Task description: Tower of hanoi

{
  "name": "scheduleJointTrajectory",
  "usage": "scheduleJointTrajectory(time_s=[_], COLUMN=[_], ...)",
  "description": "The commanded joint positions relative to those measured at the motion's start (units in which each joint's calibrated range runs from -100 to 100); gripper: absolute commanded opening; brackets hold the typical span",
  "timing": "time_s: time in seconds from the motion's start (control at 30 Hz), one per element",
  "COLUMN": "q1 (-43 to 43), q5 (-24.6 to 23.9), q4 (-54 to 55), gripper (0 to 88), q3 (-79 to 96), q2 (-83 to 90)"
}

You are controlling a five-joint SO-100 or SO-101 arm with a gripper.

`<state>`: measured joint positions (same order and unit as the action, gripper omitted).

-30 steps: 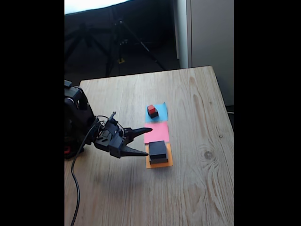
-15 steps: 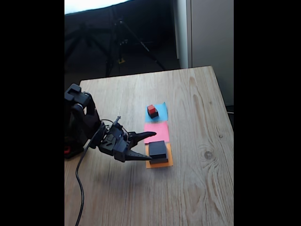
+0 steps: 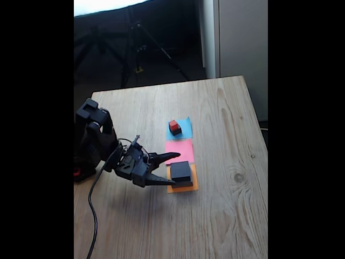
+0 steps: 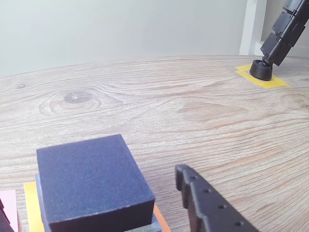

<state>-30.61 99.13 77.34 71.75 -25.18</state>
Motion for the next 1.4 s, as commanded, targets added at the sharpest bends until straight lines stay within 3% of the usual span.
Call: scheduleJointTrajectory(time_s=[0.0, 1.37], q1=[0.6, 2.0], q5=[0.9, 0.9], q4=[2.3, 8.0], gripper=[46.6, 45.8], q3=[-1.6, -3.0], q2=[-0.8, -8.4])
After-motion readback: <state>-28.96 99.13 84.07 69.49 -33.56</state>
